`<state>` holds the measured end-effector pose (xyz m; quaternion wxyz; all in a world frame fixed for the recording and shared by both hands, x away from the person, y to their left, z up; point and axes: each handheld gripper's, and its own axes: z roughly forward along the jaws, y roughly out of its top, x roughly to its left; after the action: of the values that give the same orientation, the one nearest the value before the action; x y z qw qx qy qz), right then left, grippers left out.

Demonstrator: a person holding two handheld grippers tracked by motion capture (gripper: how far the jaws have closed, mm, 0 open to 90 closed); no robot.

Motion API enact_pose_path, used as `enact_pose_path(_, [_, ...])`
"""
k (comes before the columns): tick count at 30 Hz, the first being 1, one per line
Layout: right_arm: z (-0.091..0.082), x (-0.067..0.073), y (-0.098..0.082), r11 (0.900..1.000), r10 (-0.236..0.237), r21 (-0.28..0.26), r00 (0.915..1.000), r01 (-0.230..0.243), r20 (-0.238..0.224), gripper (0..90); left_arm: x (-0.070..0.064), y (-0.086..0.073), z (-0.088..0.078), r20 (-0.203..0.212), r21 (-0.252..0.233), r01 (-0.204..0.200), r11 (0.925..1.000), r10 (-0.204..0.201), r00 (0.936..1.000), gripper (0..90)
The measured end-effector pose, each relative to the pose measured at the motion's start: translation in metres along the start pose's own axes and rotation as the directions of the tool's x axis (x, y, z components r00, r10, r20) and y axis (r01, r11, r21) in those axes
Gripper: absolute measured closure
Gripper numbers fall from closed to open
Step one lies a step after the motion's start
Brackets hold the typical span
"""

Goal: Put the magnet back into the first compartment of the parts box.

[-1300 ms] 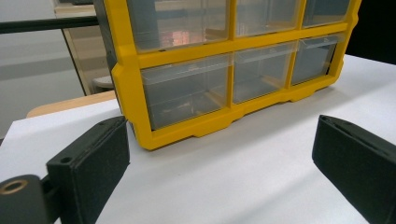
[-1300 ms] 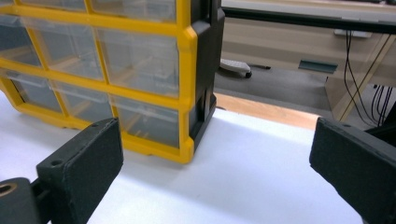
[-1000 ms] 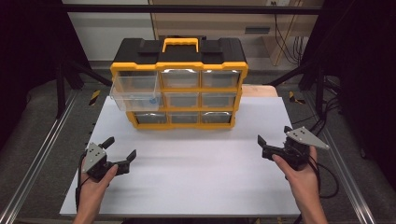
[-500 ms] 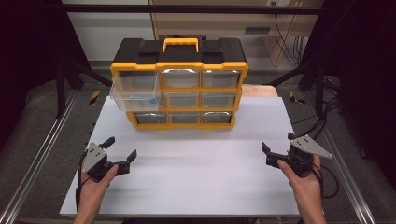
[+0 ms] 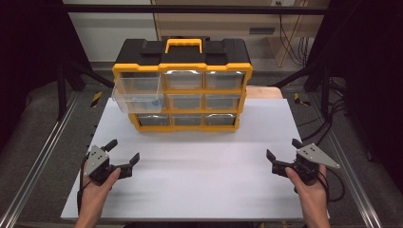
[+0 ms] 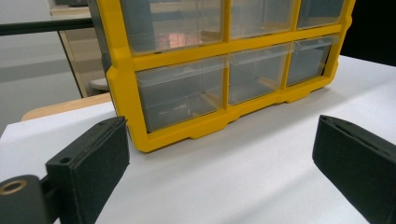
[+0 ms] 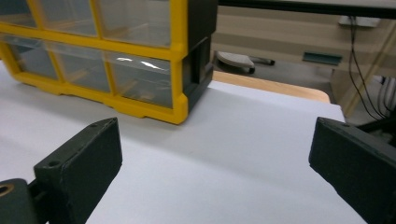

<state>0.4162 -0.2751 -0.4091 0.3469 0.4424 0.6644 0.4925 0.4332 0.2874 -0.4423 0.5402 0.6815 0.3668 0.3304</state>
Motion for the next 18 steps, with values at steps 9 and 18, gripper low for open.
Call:
enact_pose_path(9, [0.004, 0.0, -0.012, 1.0, 0.019, -0.013, 0.9997, -0.019, -0.012, 5.1, -0.001, 0.0, 0.001, 0.005, 0.001, 0.0, 1.0, 0.0, 1.0, 3.3])
enact_pose_path(18, [0.013, 0.003, -0.02, 0.999, 0.028, -0.026, 0.999, -0.029, -0.035, 5.0, -0.001, 0.0, 0.0, 0.006, -0.002, 0.002, 1.0, -0.002, 1.0, 3.3])
